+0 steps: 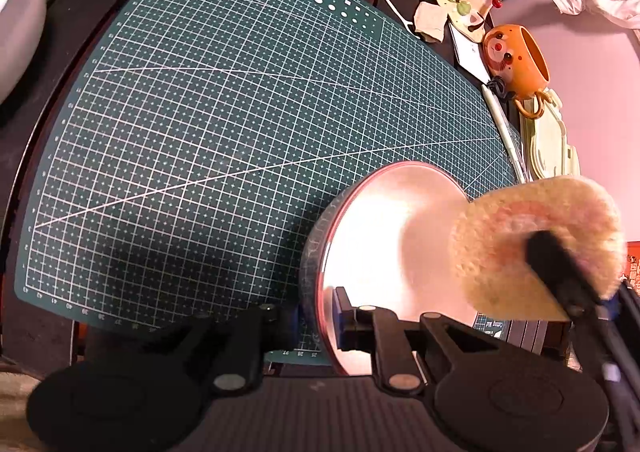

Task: Clean bowl
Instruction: 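Hold the white bowl tilted with the left gripper while the right gripper rubs the sponge around its inner wall, then lift the cream sponge out of the bowl with the right gripper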

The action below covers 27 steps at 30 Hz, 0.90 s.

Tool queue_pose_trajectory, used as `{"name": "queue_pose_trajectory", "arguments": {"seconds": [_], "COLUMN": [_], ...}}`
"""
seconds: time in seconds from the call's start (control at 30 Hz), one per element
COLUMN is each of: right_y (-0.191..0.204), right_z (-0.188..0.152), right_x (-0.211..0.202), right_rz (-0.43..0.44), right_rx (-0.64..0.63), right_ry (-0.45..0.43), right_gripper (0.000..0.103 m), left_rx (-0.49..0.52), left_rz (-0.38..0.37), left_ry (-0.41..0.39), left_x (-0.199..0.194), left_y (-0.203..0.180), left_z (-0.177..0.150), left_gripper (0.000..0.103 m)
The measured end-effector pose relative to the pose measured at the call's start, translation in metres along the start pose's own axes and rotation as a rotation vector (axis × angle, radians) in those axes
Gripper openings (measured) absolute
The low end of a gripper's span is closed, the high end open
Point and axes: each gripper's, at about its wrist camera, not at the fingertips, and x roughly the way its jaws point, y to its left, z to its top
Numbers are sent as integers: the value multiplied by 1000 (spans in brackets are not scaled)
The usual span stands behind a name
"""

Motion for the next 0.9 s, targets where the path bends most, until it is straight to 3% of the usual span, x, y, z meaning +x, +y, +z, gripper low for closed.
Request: {"name": "queue_pose_trajectory", "arguments": {"seconds": [0.17,0.33,0.4,0.53,0.77,0.9], "right_y": [-6,9,13,18,5,-5], "right_z": [-2,-18,-22,-22,-7,-4], "right_x": [12,41,44,39,13,9], "right_rz": [149,110,81,-58,-48,-24], "right_rx": [112,57,20,-102,-38,14], "right_ry": [79,153,137,82,4,-6], "right_gripper": [13,13,12,12,13,13], "left_rx": [2,-4,-5,5,19,33], "left_rz": [2,1,-4,-3,2,41], "left_ry": [-2,-6,-5,0,14,-9], "left_x": [1,4,18,33,44,44], "left_y": [-4,-9,-6,0,-1,-8], "left_z": [3,0,-4,-4,-6,-7], "left_gripper": [14,14,14,14,14,16]}}
